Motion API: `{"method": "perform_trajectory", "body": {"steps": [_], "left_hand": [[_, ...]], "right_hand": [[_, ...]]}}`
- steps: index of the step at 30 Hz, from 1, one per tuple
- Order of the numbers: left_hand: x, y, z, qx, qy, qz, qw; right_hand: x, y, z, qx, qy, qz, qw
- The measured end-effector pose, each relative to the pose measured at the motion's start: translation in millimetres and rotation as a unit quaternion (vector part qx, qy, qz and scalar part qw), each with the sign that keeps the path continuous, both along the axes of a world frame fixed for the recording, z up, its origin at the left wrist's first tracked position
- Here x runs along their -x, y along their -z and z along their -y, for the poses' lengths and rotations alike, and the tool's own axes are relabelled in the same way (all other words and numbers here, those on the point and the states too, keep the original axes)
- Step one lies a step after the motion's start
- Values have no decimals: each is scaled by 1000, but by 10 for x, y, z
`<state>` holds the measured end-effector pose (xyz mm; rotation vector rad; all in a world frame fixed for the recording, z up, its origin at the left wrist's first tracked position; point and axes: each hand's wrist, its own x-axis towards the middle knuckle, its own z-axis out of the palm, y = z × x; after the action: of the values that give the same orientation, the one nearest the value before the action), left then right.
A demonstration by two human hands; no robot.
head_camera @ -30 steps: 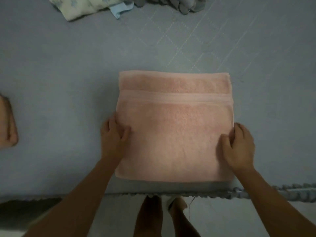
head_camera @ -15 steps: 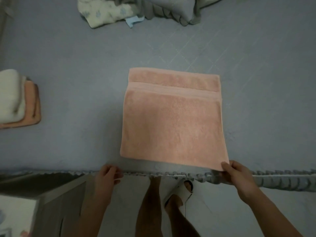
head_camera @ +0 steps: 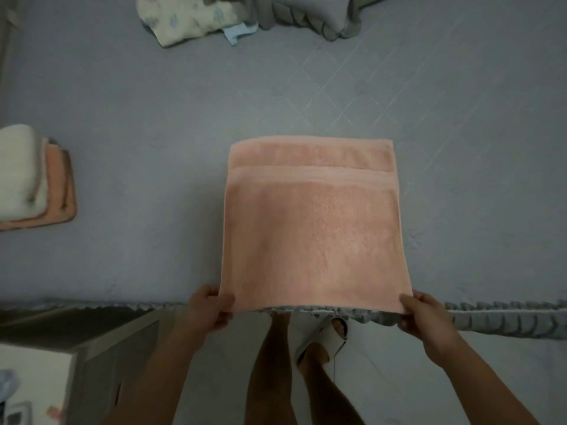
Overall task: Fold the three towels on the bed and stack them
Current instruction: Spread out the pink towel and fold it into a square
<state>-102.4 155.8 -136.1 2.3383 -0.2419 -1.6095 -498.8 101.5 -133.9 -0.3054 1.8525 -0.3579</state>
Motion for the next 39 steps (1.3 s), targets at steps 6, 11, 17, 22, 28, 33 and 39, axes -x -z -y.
{"method": "perform_trajectory", "body": {"steps": [6,11,17,22,28,33,39], "left_hand": [[-470,-673,409,46,-40,-42,997],[-540,-723,1547,154,-55,-106,981],[-423,0,2569,191,0,15,982],[-402,318,2506,155,146,151,965],[-475,336,2603,203,110,145,962],[-407,336,2674,190,151,226,944],[497,247,2507,435,620,252,603]], "right_hand": [[-28,-604,450,137,102,61,983],[-314,-755,1599,199,167,132,957],[-508,-89,2518,151,-78,-85,982],[-496,300,2276,79,-214,-271,935],[-349,374,1967,60,-235,-291,925],[-388,343,1704,-28,-59,-184,981],[-562,158,1692,64,30,-77,995]]}}
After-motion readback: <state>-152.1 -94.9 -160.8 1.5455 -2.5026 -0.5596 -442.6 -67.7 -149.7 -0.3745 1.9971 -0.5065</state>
